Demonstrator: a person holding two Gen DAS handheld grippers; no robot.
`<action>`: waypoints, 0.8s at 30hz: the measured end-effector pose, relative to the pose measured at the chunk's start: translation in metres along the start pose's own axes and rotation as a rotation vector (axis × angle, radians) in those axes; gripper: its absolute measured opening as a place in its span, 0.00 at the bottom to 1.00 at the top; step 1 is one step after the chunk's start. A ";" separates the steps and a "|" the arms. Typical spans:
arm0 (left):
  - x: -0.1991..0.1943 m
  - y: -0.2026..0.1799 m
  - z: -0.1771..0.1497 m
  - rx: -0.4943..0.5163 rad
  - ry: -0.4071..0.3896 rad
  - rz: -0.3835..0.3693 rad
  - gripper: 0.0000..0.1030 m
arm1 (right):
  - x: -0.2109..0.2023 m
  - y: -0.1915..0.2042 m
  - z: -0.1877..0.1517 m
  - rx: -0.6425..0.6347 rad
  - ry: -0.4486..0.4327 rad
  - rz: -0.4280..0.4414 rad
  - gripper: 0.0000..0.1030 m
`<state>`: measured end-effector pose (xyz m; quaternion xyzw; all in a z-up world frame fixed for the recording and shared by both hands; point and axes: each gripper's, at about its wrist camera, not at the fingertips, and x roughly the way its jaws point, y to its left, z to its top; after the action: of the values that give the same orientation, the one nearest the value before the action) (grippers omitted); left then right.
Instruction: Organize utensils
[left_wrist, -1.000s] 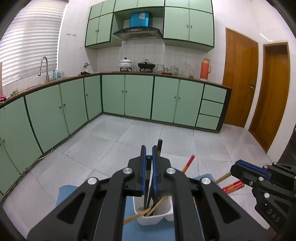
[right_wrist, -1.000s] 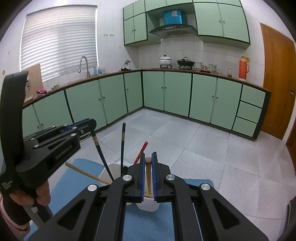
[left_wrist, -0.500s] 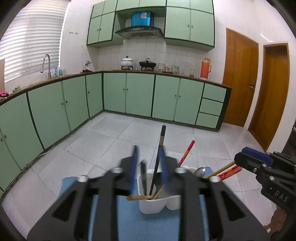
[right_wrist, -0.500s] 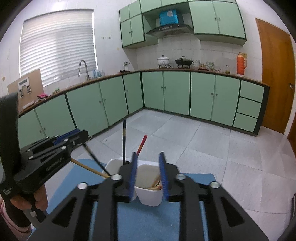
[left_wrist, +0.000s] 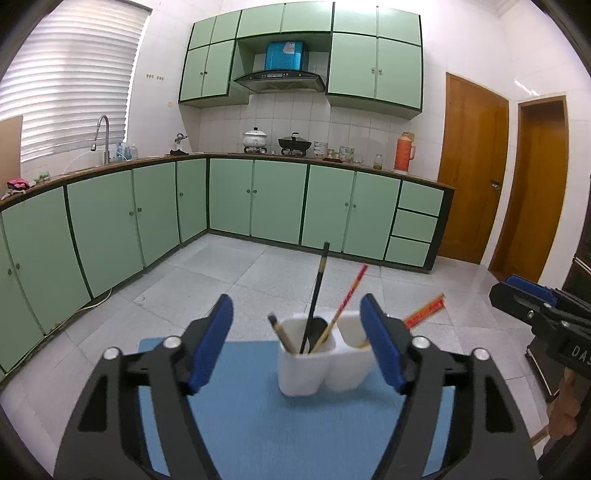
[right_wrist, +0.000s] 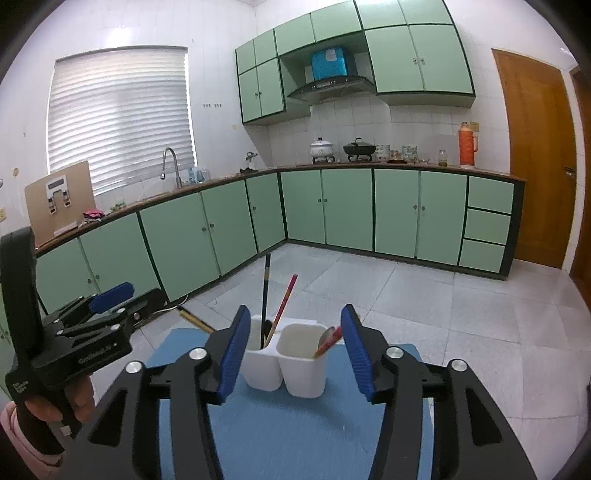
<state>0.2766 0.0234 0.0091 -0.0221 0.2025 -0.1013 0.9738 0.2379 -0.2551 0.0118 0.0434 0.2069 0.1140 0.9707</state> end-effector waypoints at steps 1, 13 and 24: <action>-0.006 0.000 -0.004 -0.001 0.002 0.003 0.74 | -0.006 0.001 -0.004 -0.001 -0.004 0.000 0.54; -0.070 -0.002 -0.040 -0.029 0.054 0.009 0.89 | -0.058 0.011 -0.038 0.019 0.004 0.011 0.74; -0.120 -0.022 -0.049 0.028 0.042 0.012 0.93 | -0.100 0.028 -0.051 0.002 -0.024 0.010 0.92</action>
<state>0.1450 0.0270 0.0127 -0.0050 0.2216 -0.0986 0.9701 0.1221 -0.2505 0.0080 0.0466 0.1953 0.1184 0.9725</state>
